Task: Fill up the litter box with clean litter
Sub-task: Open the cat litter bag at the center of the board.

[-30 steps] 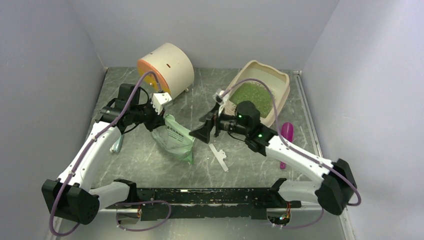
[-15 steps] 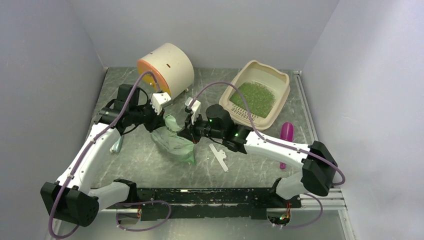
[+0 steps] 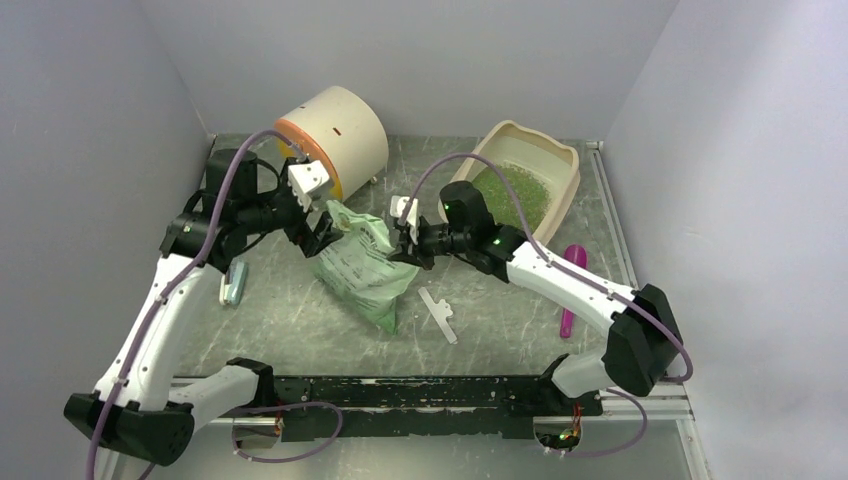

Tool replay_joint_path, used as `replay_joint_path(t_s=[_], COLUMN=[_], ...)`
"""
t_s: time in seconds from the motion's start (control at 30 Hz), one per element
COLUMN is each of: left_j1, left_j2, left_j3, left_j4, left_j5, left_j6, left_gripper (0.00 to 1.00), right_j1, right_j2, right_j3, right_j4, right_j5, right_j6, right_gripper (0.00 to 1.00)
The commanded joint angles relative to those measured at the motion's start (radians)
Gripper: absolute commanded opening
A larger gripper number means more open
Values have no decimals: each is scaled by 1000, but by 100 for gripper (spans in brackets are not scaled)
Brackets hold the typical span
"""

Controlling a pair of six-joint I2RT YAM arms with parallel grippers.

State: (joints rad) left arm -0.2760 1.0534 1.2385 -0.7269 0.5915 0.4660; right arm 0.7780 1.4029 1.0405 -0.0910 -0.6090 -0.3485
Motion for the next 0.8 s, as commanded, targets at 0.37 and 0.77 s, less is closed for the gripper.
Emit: replay_joint_path(t_s=[0.37, 0.77], left_j1=[181, 79], left_j2=[181, 502], left_j3=[171, 354], left_j4=[-42, -584], left_j5=[202, 481], left_j6=[101, 718], left_gripper=[97, 97], right_j1=[-11, -3], right_j2=[15, -5], right_j3=[345, 315], right_j4=[-440, -531], right_j5=[-432, -442], right_j6=[-604, -672], right_gripper=[0, 0])
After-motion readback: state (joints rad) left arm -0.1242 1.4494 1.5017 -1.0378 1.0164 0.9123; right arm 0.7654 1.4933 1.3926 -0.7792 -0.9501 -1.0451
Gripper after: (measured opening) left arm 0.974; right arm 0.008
